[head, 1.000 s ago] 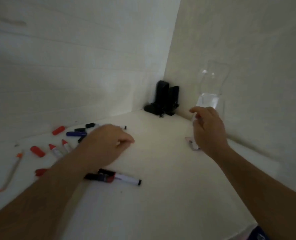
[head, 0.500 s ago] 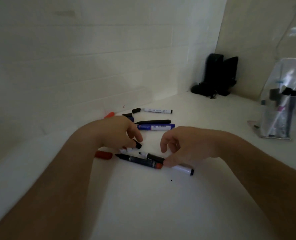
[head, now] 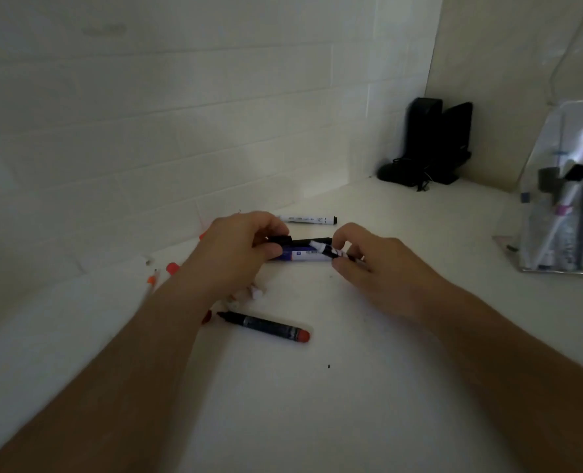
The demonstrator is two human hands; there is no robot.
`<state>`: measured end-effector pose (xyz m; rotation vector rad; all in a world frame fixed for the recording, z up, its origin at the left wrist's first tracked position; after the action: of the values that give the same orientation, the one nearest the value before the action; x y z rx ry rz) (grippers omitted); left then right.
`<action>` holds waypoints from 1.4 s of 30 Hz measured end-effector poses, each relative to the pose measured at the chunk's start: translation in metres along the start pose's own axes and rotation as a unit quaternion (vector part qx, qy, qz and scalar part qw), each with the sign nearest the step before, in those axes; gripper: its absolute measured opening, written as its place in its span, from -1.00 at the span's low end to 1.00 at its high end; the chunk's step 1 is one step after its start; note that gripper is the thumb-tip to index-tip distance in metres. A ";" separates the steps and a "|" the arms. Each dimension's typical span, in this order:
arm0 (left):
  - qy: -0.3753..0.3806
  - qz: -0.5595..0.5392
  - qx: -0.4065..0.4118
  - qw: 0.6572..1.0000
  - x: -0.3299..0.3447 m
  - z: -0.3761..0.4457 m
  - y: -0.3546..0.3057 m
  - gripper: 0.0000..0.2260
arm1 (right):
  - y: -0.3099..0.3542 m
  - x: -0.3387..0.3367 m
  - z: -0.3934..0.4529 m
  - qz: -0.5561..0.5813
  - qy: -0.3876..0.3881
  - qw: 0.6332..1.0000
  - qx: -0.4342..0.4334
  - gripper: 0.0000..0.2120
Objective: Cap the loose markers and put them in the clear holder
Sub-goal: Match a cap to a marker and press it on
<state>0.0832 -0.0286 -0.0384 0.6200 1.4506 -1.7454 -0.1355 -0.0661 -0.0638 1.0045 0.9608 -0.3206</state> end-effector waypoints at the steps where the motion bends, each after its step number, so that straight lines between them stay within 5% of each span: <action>1: -0.007 0.010 0.008 1.000 0.001 0.001 -0.001 -0.79 | -0.002 -0.002 -0.001 0.016 -0.012 1.000 0.001 -0.95; 26: 0.044 0.009 0.034 0.998 0.029 -0.005 -0.024 -0.82 | -0.003 0.000 0.005 -0.022 -0.133 0.988 -0.069 -0.73; 34: 0.058 0.053 0.038 0.996 0.026 -0.004 -0.032 -0.85 | -0.001 0.004 0.003 0.039 -0.110 0.991 -0.068 -0.85; 38: 0.001 0.053 0.083 0.995 0.022 -0.005 -0.040 -0.85 | -0.004 0.000 0.001 0.139 -0.114 0.983 -0.035 -0.93; 42: -0.001 0.002 0.116 0.993 0.028 -0.009 -0.046 -0.87 | -0.008 -0.010 -0.002 0.061 -0.099 0.993 -0.027 -0.91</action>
<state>0.0286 -0.0242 -0.0351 0.7396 1.2529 -1.9261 -0.1468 -0.0707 -0.0606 0.9579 0.7220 -0.2851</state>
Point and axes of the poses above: each hand's wrist, its own z-axis towards the middle knuckle, its own x-axis out of the palm, y = z × x, the point moved 4 cm from there along z, towards the middle knuckle
